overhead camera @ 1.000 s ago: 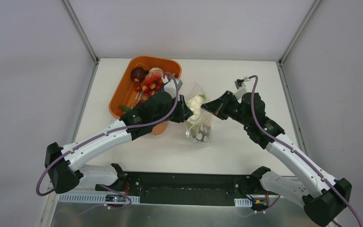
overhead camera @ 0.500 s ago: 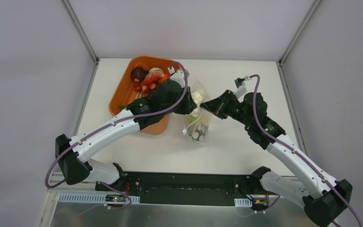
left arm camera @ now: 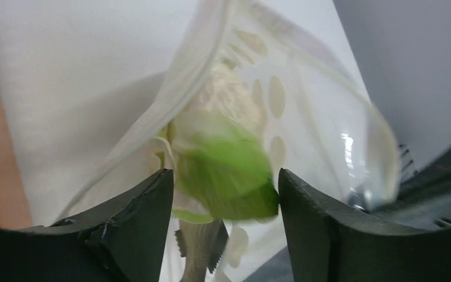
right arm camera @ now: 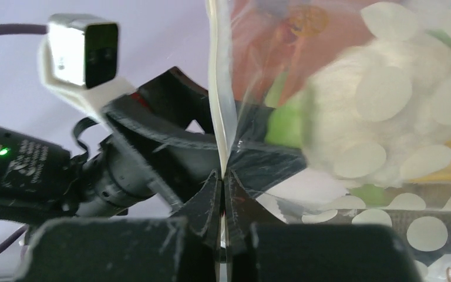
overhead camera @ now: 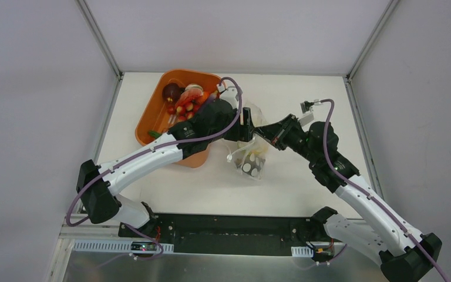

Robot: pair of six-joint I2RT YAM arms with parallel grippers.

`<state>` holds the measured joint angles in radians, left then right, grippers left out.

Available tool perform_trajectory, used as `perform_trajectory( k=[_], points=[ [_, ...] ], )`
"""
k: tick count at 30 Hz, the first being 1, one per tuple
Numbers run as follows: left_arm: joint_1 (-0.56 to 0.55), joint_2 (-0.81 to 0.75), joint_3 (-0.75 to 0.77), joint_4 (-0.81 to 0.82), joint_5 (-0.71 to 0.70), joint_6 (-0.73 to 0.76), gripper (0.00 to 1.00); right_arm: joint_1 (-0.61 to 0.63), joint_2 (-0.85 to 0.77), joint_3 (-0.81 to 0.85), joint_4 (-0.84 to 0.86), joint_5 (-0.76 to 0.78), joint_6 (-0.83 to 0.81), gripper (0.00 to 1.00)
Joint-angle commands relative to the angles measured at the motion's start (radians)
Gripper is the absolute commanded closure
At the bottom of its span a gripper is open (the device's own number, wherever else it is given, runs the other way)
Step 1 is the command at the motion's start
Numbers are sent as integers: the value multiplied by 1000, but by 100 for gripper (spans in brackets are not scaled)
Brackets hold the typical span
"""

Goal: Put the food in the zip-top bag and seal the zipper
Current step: Place the fake vegetable in the zipper food storage bag.

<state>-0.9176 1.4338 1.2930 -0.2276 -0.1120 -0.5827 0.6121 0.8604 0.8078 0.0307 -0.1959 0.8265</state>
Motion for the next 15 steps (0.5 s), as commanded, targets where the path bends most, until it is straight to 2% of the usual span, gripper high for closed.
perform_trajectory(
  k=[1,5,7,11,15],
  points=[
    [-12,-78,14,82,79,39,34,-25,-22,-33,68,57,90,100],
    [-12,-141,15,31,88,103,25,-73,-10,-59,76,11,148,100],
    [-11,-167,24,-29,75,122,25,-87,-11,-77,98,4,167,100],
    [-12,-257,-19,-49,60,146,24,-113,-1,-79,103,-33,179,100],
    [-11,-310,-32,-158,-88,164,18,-121,-38,-106,194,-61,154,100]
  ],
)
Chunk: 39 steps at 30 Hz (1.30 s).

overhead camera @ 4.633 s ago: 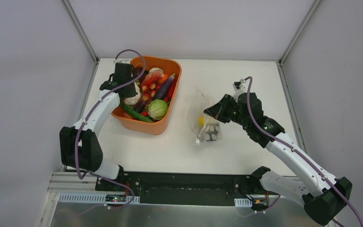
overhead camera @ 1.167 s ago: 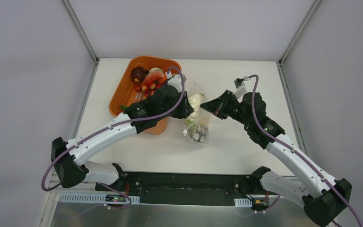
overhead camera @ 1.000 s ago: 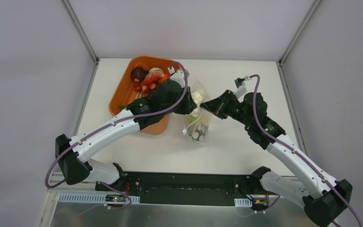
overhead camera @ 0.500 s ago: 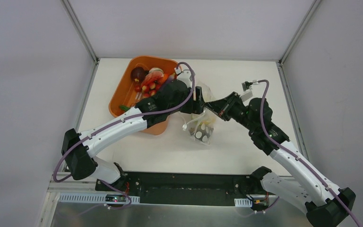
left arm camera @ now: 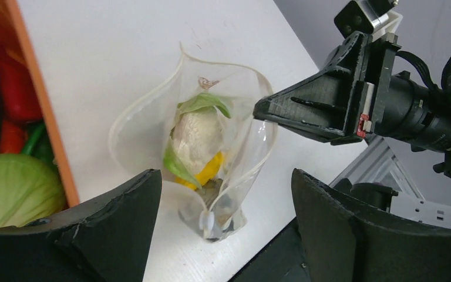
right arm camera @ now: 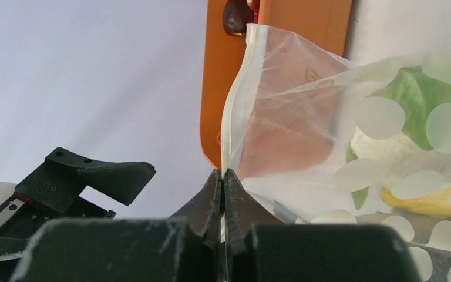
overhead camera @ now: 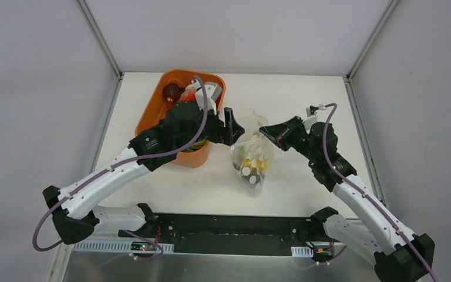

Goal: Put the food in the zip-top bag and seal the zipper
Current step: Place the fake vegetable in the zipper food storage bag, then adjust the zipper food storage bag at the center of the board.

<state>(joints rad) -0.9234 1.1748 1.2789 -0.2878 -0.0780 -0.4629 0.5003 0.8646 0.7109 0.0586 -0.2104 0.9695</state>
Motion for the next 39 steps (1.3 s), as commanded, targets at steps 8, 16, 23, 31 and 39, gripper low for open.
perform_trajectory(
  k=[8,16,23,31,39],
  points=[
    [72,12,-40,-127,-36,-74,10,-13,-38,46,66,-65,-123,100],
    [82,126,-7,-201,-32,-90,20,-15,-50,28,60,-40,-132,100],
    [86,169,-83,-79,13,-138,47,-14,-47,45,41,-17,-145,100],
    [96,204,-60,-49,16,-140,68,-15,-74,32,47,-18,-177,100],
    [98,182,-62,2,54,-126,100,-15,-68,26,46,-10,-179,100]
  ],
)
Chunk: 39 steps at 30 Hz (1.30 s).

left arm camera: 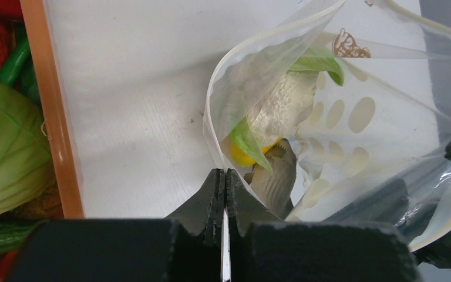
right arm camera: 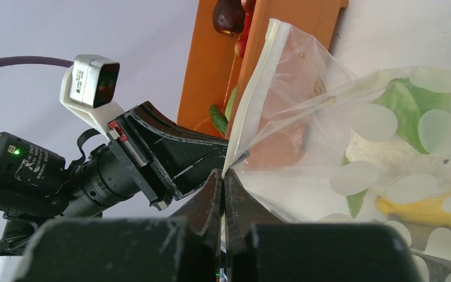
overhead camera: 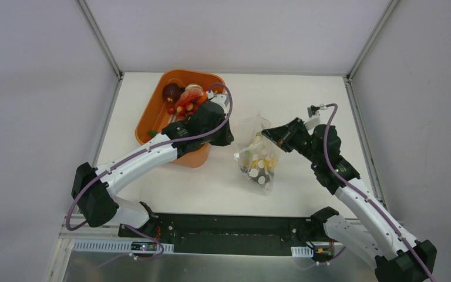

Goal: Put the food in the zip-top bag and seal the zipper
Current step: Adjust the zipper food storage bag at the center of the board.

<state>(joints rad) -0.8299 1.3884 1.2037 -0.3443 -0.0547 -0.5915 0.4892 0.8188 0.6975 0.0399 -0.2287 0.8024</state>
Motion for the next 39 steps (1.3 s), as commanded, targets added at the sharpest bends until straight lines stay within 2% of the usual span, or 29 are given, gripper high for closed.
perform_trajectory(
  k=[1,5,9,13,15,18,19,24,28,32,37,38,39],
  points=[
    [5,-36,17,59,29,8,100,-3,-23,38,63,11,-12,100],
    [6,-67,55,38,17,45,100,-3,-26,36,60,15,-23,100],
    [-9,-99,204,-79,20,120,100,3,-85,124,-26,28,-94,100],
    [-31,-140,186,-15,27,138,100,5,-198,101,0,210,-137,100],
    [-31,-124,179,-6,38,119,100,4,-149,103,-51,271,-158,100],
    [-32,-84,178,11,95,106,100,3,33,194,-250,176,-156,100],
    [-32,-69,183,4,102,101,100,4,72,208,-266,139,-145,100],
    [-33,-51,150,17,112,84,100,4,11,102,8,7,-131,97],
    [-32,-74,102,23,62,73,100,2,103,251,-189,-33,-216,100],
    [-33,-93,64,49,61,56,100,3,82,241,-133,-66,-223,100],
    [-32,-144,-7,79,-51,18,100,3,112,278,-175,-132,-239,100],
    [-31,-152,-16,80,-63,19,97,3,114,267,-176,-127,-239,100],
    [-31,-156,-18,72,-72,19,87,2,120,260,-185,-125,-239,100]
  ],
)
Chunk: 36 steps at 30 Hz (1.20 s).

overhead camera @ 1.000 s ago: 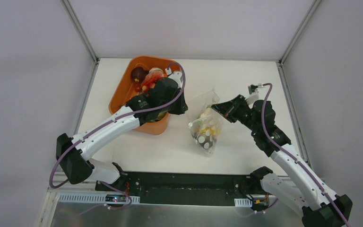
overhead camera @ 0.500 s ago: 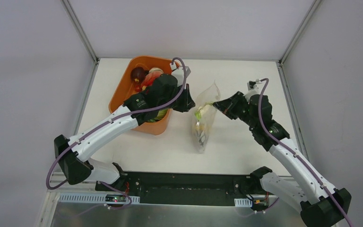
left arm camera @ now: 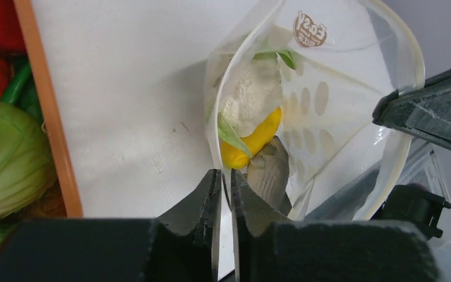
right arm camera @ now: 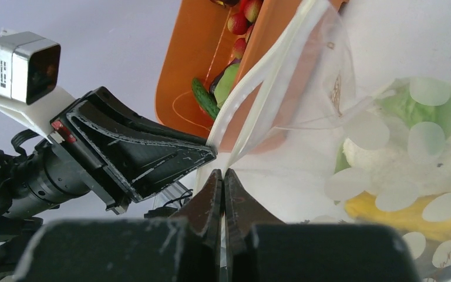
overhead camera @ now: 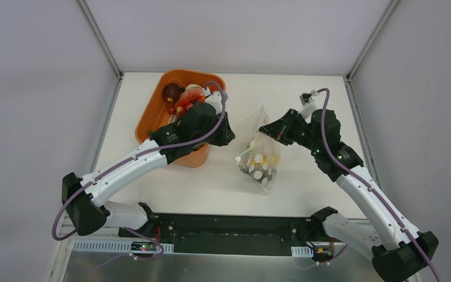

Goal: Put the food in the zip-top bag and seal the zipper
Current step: Adjust the zipper food storage bag at the center of the board, then pick up the fake fruit from the bin.

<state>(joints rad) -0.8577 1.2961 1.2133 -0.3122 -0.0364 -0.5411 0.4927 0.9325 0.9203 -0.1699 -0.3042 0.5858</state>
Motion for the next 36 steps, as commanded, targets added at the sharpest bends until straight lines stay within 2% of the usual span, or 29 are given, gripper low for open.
perform_trajectory(
  k=[1,4,11,18,25,32,36],
  points=[
    [-4,-66,-28,29,-100,-30,76,-1,13,33,13,-50,-21,100],
    [-3,-71,-28,0,-129,-28,52,-1,23,16,14,-55,-4,100],
    [3,-111,-8,-103,-226,40,20,-2,25,8,33,-75,3,100],
    [41,-160,39,-178,-194,154,9,0,36,-11,58,-97,18,100],
    [221,-93,165,-243,-131,251,2,-1,41,-17,70,-114,27,100],
    [370,147,365,-228,-212,509,1,-1,29,-29,79,-124,45,100],
    [403,336,530,-275,-263,580,3,-1,31,-32,79,-122,46,100]
  ],
)
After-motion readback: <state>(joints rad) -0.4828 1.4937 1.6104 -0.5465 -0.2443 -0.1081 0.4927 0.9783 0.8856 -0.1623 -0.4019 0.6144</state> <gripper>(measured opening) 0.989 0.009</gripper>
